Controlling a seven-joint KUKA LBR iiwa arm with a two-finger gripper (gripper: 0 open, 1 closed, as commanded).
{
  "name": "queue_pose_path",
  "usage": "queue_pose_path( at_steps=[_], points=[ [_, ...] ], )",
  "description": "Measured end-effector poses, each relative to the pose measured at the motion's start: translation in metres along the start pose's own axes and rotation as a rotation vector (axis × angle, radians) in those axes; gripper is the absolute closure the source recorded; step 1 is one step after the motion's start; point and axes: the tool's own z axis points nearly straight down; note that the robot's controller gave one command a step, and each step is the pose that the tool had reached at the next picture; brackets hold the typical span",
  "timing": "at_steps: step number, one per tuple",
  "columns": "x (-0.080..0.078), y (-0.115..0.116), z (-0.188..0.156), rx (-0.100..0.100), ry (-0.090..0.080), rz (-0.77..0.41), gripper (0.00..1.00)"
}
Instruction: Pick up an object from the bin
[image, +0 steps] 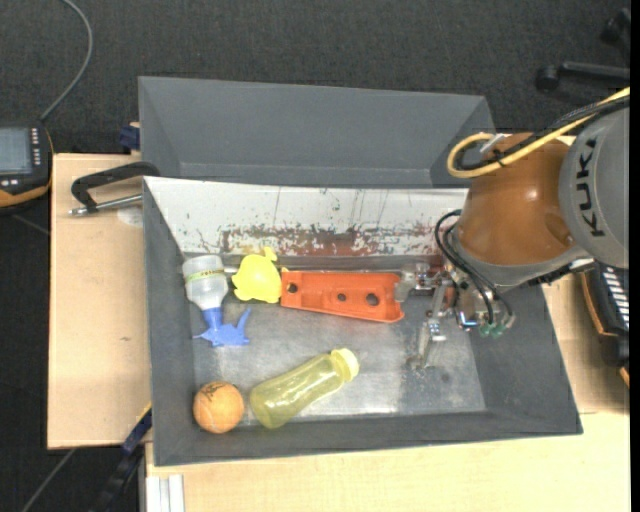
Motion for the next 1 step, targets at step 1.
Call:
queue_pose_path(
  at_steps=[1],
  points=[
    [-0.0016, 0.0001, -0.0046, 0.000, -0.008, -0.001, 0.00]
  ],
)
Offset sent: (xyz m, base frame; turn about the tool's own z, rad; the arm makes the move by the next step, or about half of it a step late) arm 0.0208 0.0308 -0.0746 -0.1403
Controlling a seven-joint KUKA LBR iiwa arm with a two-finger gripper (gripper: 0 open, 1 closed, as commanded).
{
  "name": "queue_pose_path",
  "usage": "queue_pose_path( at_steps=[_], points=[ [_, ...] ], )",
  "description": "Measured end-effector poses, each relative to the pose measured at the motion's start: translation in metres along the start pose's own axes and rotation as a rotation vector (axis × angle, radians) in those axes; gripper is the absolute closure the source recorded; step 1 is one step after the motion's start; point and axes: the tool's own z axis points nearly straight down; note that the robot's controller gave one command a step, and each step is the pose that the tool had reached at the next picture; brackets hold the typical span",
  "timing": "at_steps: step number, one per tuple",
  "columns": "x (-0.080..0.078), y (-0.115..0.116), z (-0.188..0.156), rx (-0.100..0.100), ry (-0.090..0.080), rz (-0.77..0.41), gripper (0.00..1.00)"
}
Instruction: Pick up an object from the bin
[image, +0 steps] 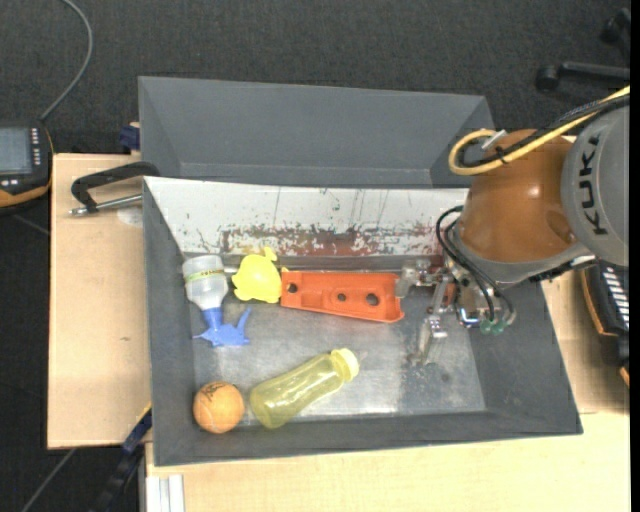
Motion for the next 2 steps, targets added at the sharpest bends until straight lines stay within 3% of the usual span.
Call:
queue_pose_path(
  at_steps=[1, 2],
  points=[
    [-0.011, 0.013, 0.031, 0.000, -0.003, -0.060, 0.00],
    [-0.014, 0.023, 0.063, -0.002, 0.004, -0.022, 0.00]
  ],
)
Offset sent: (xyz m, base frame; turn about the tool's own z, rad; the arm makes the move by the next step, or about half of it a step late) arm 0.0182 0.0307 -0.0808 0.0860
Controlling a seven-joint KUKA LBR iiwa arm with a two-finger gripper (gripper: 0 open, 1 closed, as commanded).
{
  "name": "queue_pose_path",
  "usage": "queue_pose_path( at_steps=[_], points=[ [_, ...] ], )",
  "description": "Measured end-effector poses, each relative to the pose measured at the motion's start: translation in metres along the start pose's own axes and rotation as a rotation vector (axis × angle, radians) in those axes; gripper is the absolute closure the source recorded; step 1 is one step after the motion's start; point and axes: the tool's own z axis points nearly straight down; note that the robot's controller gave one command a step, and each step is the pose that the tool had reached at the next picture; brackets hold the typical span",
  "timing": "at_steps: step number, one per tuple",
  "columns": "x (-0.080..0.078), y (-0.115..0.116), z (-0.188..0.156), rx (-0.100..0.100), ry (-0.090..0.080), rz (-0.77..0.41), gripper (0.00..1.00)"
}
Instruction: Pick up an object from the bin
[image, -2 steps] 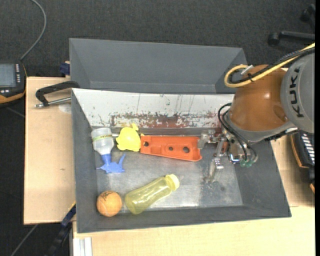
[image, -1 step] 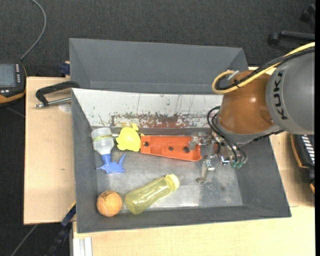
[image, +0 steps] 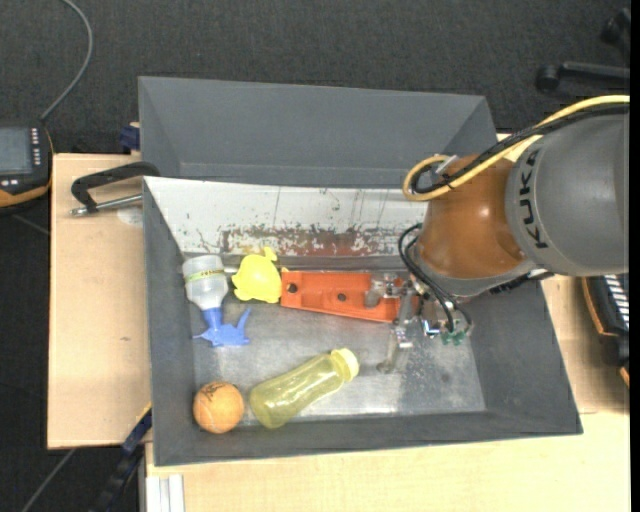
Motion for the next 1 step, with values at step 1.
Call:
queue_pose_path(
  at_steps=[1],
  points=[
    [-0.0121, -0.0074, -0.0068, 0.000, -0.013, 0.331, 1.00]
  ],
)
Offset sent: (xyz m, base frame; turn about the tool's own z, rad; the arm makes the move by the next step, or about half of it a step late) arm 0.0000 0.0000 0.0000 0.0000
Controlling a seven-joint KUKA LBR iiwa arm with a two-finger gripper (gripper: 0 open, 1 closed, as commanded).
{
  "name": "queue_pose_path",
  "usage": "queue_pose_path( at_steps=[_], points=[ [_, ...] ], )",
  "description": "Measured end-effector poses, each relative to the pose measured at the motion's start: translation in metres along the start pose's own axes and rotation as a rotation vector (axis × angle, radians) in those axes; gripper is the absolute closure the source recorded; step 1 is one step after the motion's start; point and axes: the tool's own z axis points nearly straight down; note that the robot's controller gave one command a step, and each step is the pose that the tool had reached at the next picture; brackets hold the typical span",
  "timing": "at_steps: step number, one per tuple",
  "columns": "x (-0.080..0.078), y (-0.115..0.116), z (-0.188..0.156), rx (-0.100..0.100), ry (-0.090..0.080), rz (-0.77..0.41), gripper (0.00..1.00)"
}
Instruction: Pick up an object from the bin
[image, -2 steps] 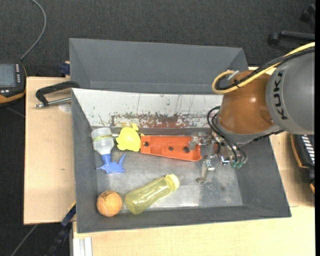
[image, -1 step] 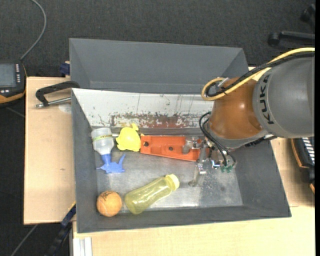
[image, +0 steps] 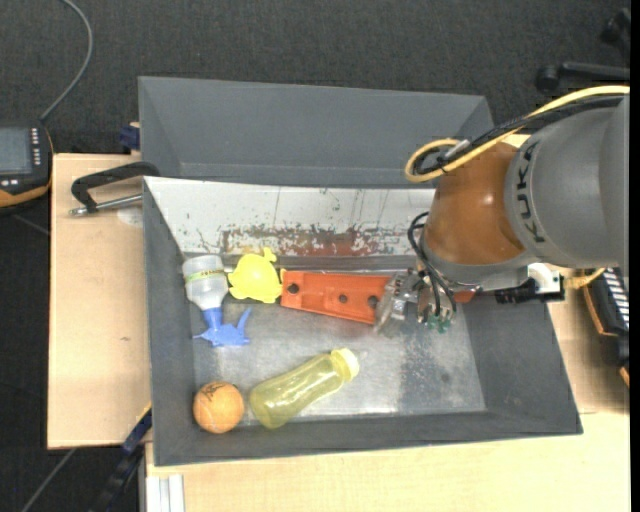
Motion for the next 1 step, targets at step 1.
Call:
queue_pose_path(
  at_steps=[1],
  points=[
    [0.0000, 0.0000, 0.0000, 0.000, 0.000, -0.001, 1.00]
  ],
)
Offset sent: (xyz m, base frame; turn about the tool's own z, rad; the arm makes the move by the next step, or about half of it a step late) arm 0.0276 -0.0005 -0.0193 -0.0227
